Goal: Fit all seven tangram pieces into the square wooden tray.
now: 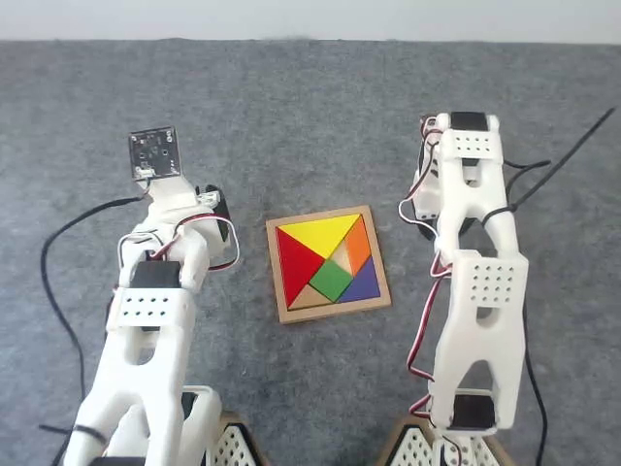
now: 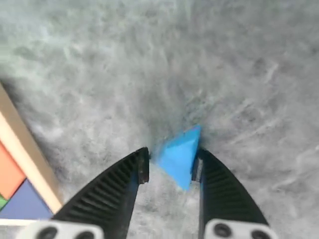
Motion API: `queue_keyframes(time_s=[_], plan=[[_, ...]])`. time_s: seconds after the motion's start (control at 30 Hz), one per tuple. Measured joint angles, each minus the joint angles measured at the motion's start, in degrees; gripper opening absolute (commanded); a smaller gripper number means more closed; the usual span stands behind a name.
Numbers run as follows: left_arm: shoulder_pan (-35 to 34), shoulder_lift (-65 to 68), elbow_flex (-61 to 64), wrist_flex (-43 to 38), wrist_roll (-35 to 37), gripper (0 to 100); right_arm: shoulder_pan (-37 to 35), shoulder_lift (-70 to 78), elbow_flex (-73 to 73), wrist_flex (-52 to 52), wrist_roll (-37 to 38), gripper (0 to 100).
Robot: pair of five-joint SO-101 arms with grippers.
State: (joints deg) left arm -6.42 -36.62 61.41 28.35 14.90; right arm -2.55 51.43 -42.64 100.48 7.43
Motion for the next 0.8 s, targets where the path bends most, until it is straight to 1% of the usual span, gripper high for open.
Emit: queue_keyframes(time_s=[0.37, 0.5, 0.57, 0.73, 0.8], plan=[[0.00, 0.00, 0.00, 0.00, -0.18, 5, -1.41, -17.49, 15.47, 0.00, 0.00, 15.8], [0.00, 0.00, 0.00, 0.00, -0.18, 5, -2.73, -18.29, 16.79, -0.35, 0.00, 16.2], [0.00, 0.00, 0.00, 0.00, -0.18, 5, -2.46, -17.58, 16.79, -1.05, 0.00, 19.3], [0.00, 0.00, 0.00, 0.00, -0.18, 5, -2.29, -11.69, 16.79, -5.54, 0.00, 33.8], [0.00, 0.00, 0.00, 0.00, -0.18, 5, -1.76, -9.76, 16.79, -6.95, 0.00, 36.2]])
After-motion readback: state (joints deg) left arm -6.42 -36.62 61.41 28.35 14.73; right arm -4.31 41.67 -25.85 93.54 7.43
